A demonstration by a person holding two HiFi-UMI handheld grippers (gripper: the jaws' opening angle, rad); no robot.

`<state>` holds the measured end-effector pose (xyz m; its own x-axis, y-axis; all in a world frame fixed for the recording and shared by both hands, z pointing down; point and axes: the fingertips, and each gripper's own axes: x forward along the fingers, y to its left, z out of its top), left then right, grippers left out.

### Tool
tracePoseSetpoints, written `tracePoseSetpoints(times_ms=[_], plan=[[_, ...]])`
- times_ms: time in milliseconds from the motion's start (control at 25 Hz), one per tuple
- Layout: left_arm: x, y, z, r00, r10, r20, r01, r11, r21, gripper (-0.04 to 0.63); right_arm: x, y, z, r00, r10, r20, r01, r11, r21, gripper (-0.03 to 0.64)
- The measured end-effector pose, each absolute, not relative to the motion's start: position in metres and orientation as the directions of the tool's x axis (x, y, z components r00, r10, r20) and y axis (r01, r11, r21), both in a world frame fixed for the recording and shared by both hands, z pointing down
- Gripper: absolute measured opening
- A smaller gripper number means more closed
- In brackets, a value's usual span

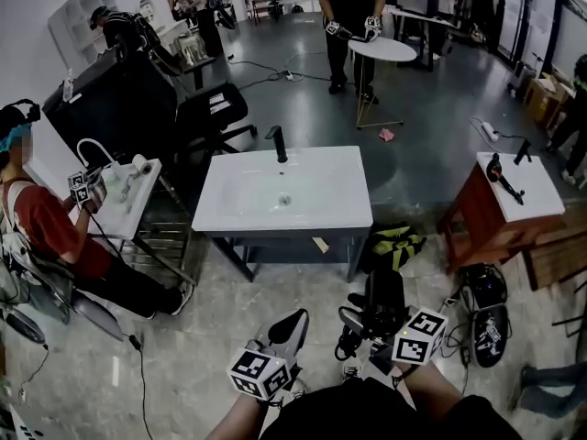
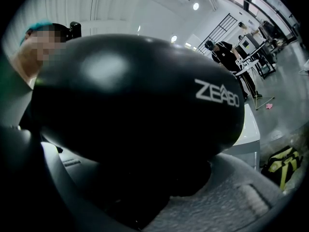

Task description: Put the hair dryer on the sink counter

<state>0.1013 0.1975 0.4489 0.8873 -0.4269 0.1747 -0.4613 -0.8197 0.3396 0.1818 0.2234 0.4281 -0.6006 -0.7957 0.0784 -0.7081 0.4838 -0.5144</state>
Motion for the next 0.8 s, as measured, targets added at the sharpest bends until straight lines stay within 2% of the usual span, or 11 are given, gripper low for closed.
tracePoseSetpoints(times_ms=[800], plan=[[0.169, 0.181, 0.455, 0.822, -0.537, 0.189, -0.568, -0.753, 0.333, 0.003, 0.258, 0.193, 0.439, -0.688, -0.721, 0.086, -0.648, 0.557, -0.519, 0.17]])
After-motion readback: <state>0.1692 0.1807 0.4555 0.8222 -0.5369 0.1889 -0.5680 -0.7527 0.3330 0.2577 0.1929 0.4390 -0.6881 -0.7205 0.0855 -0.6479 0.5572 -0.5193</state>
